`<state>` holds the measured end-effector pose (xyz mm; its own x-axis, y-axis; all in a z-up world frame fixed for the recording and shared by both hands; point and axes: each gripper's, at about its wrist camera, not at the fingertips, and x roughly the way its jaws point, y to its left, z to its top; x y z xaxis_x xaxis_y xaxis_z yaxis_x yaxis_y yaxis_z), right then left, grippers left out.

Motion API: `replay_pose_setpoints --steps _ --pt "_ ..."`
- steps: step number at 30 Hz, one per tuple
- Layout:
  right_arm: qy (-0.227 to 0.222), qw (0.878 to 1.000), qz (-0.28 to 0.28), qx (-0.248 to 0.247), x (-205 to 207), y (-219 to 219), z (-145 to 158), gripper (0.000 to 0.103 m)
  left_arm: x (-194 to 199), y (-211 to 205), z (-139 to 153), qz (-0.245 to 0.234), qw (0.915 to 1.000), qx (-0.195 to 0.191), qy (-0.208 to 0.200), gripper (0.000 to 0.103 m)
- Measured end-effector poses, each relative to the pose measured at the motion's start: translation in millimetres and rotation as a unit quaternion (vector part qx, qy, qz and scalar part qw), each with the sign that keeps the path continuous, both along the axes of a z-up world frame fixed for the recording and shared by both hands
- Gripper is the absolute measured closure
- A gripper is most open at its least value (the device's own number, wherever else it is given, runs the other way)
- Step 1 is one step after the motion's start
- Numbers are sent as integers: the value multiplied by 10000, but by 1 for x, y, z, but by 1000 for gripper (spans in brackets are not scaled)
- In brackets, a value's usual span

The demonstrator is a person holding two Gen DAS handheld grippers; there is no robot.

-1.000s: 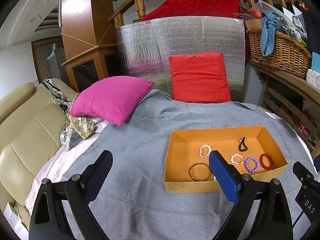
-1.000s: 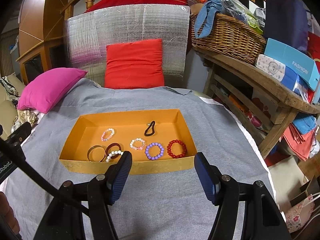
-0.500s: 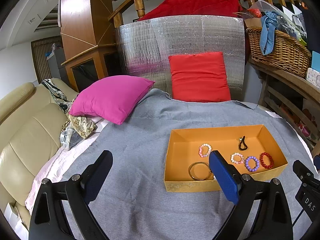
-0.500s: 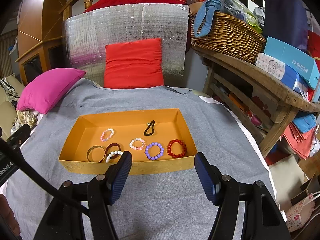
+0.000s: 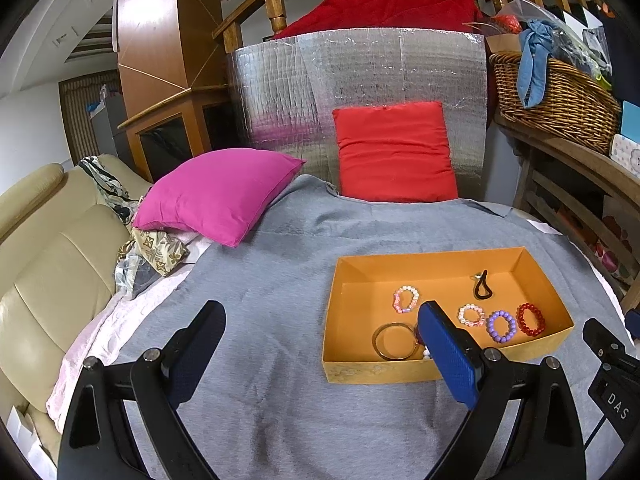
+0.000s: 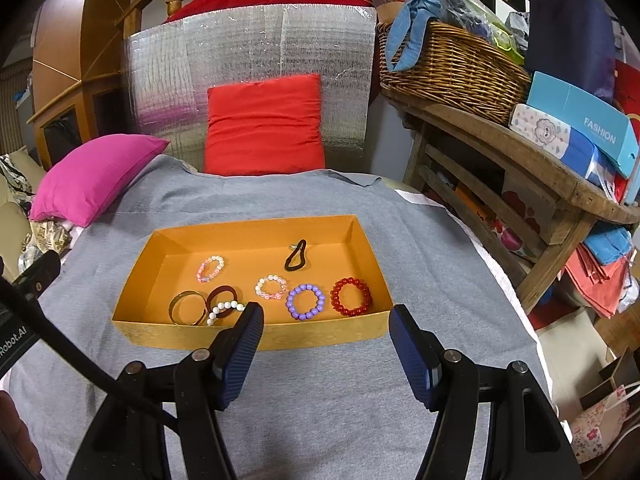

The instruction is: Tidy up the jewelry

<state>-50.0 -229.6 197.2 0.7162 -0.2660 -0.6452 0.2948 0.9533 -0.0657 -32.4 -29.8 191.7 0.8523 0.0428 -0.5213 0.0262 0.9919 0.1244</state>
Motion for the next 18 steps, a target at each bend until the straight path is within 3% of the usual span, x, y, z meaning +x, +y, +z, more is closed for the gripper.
replay_pose_setpoints --steps 18 --pt "130 9999 -52 -52 15 4 -10 34 15 -2 -14 -16 9999 -46 112 6"
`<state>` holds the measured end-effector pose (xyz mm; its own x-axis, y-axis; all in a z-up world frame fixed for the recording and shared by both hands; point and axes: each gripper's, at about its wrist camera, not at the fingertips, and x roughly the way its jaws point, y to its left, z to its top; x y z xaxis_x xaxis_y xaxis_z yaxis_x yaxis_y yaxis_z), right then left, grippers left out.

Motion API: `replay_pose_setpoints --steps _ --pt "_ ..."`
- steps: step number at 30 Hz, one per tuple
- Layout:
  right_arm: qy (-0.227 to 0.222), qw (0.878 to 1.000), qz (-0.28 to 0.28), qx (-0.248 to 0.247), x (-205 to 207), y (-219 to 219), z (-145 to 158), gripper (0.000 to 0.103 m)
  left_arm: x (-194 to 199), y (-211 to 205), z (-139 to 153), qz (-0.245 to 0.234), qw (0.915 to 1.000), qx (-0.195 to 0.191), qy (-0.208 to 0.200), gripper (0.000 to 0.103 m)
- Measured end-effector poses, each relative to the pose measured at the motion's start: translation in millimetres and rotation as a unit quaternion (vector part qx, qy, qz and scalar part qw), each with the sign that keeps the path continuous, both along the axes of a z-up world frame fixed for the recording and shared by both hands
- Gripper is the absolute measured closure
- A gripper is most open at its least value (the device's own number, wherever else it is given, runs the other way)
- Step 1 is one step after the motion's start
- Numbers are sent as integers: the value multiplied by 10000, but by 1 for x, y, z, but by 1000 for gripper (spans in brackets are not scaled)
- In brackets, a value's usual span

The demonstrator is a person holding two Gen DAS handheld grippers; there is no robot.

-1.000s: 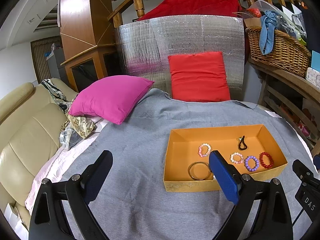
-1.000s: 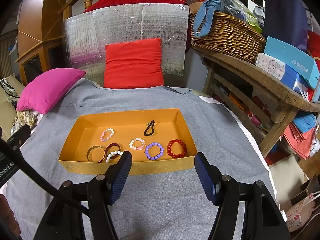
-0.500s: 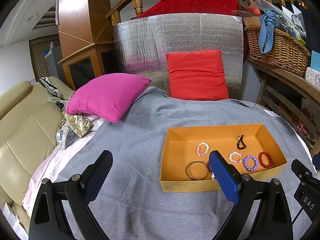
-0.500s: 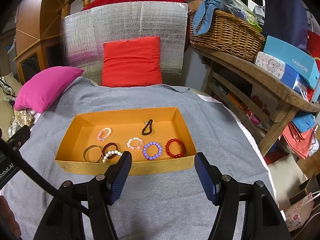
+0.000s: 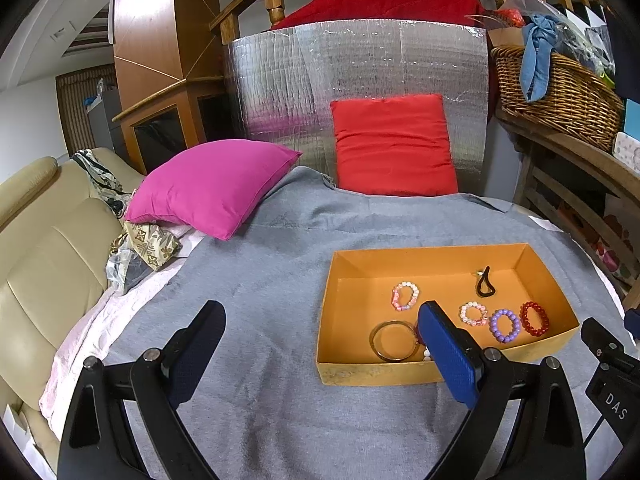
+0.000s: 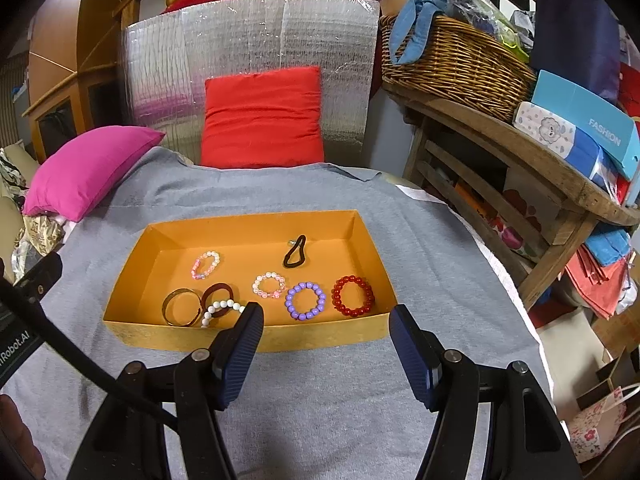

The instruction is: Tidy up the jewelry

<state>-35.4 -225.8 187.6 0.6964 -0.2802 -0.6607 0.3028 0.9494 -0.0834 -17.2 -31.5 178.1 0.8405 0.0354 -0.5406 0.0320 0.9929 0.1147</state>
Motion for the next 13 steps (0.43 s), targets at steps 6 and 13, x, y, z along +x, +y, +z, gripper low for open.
replay_pose_setpoints --steps 6,13 --pt "35 10000 -36 -33 6 -2 -3 34 6 -3 -4 -33 10000 11 30 6" --pt "-11 9987 62 507 -7 -28 -19 29 2 -1 -20 -181 9992 -169 307 6"
